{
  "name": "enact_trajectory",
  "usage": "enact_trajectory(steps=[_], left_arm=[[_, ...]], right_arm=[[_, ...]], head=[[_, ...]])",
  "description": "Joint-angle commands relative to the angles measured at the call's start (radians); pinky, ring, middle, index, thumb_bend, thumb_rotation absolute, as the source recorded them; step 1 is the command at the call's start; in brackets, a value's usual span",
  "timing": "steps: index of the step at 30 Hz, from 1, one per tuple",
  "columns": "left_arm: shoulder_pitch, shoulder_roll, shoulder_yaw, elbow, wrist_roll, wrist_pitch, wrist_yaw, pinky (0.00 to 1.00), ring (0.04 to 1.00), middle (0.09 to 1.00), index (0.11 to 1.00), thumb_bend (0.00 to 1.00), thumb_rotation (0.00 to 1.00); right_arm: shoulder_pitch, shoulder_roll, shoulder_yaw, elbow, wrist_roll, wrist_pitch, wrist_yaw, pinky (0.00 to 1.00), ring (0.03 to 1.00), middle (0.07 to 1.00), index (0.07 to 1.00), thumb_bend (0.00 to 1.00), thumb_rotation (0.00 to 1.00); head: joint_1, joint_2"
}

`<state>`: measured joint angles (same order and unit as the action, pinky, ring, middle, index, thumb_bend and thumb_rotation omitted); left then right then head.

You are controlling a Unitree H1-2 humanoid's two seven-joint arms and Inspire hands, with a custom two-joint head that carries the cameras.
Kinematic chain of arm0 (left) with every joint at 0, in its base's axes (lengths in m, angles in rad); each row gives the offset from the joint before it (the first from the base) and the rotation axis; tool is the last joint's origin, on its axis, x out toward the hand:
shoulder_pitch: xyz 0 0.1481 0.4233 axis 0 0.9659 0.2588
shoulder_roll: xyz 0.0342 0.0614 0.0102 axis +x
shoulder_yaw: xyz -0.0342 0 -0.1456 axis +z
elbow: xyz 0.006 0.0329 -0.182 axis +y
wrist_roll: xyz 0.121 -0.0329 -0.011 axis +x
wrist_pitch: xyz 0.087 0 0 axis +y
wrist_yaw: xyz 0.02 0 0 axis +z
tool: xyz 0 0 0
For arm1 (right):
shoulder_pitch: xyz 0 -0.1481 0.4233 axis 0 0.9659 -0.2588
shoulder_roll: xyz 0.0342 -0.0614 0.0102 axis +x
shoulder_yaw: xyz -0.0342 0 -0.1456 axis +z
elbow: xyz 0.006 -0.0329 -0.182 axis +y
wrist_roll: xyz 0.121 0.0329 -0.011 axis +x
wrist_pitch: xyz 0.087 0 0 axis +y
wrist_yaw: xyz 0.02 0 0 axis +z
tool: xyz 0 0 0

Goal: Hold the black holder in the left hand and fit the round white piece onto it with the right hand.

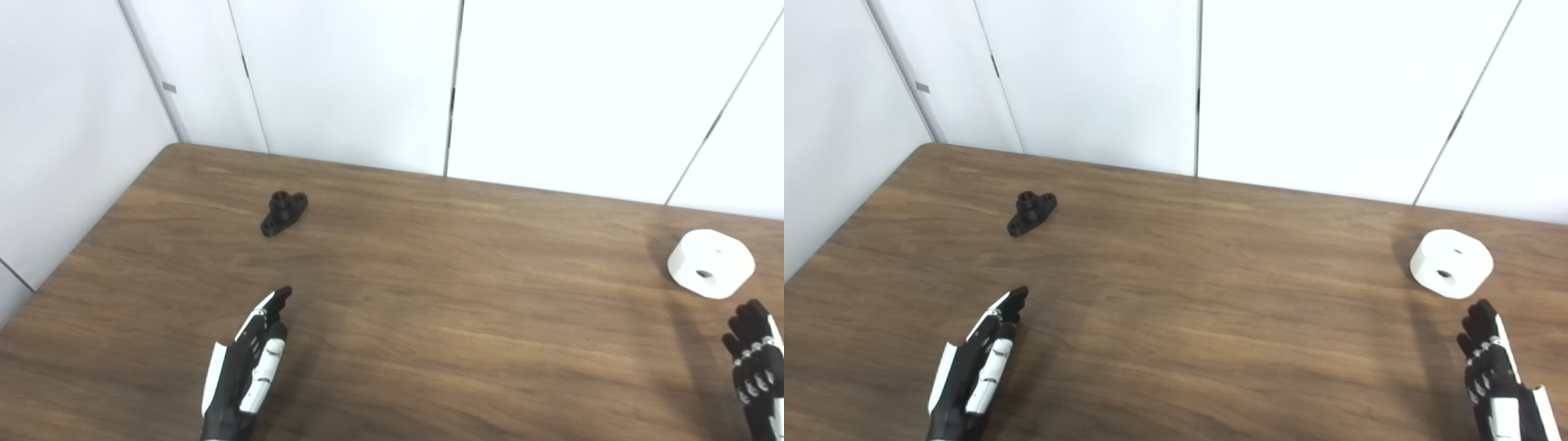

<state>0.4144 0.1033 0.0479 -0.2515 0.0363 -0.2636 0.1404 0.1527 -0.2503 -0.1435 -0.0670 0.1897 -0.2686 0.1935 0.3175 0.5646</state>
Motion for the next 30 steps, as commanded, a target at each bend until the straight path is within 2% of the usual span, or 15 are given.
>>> enact_trajectory(steps=[1,8,12,16,18,22,25,26,28,30], left_arm=[[0.03,-0.074,-0.023,0.008,0.023,-0.01,0.004,0.95,0.943,0.926,0.869,0.5,0.79],[0.032,-0.074,-0.033,0.043,0.035,-0.064,0.019,0.94,0.935,0.921,0.869,0.48,0.77],[0.045,-0.075,-0.036,0.039,0.042,-0.055,0.02,0.93,0.937,0.921,0.865,0.44,0.74],[0.06,-0.083,-0.033,0.024,0.052,-0.048,0.032,0.92,0.935,0.922,0.862,0.43,0.66],[0.066,-0.091,-0.024,0.014,0.096,-0.041,0.054,0.89,0.928,0.917,0.859,0.42,0.61],[0.076,-0.11,-0.009,-0.028,0.21,0.018,0.108,0.82,0.873,0.874,0.836,0.42,0.47],[0.069,-0.113,-0.002,-0.053,0.263,0.049,0.139,0.82,0.864,0.862,0.829,0.43,0.35],[0.062,-0.115,0.002,-0.056,0.272,0.051,0.151,0.81,0.857,0.856,0.821,0.45,0.24],[0.043,-0.121,0.012,-0.063,0.294,0.063,0.179,0.82,0.859,0.857,0.816,0.5,0.1],[0.019,-0.122,0.026,-0.073,0.347,0.092,0.213,0.83,0.863,0.856,0.81,0.56,0.03]], right_arm=[[0.042,0.009,0.005,0.098,0.008,-0.018,0.008,1.0,1.0,1.0,1.0,0.62,1.0],[0.05,0.005,0.006,0.109,0.018,-0.018,0.018,1.0,1.0,1.0,1.0,0.63,1.0],[0.059,0.007,0.006,0.1,0.016,-0.01,0.015,1.0,1.0,1.0,1.0,0.64,1.0],[0.07,0.011,0.009,0.091,0.005,-0.014,0.011,1.0,1.0,1.0,1.0,0.6,1.0],[0.076,0.01,0.01,0.084,0.003,-0.011,0.012,1.0,1.0,1.0,1.0,0.6,1.0],[0.086,0.01,0.012,0.069,-0.01,-0.005,0.009,1.0,1.0,1.0,1.0,0.6,1.0],[0.09,0.01,0.012,0.066,-0.015,-0.009,0.01,1.0,1.0,1.0,1.0,0.6,1.0],[0.09,0.009,0.012,0.066,-0.016,-0.009,0.011,1.0,1.0,1.0,1.0,0.61,1.0],[0.093,0.011,0.012,0.059,-0.015,-0.002,0.009,1.0,1.0,1.0,1.0,0.61,1.0],[0.096,0.013,0.012,0.052,-0.016,0.008,0.007,1.0,1.0,1.0,1.0,0.62,1.0]], head=[[0.004,-0.003],[0.013,-0.048],[0.015,-0.063],[0.013,-0.071],[0.011,-0.07],[0.005,-0.062],[0.001,-0.057],[0.001,-0.057],[-0.005,-0.057],[-0.008,-0.06]])
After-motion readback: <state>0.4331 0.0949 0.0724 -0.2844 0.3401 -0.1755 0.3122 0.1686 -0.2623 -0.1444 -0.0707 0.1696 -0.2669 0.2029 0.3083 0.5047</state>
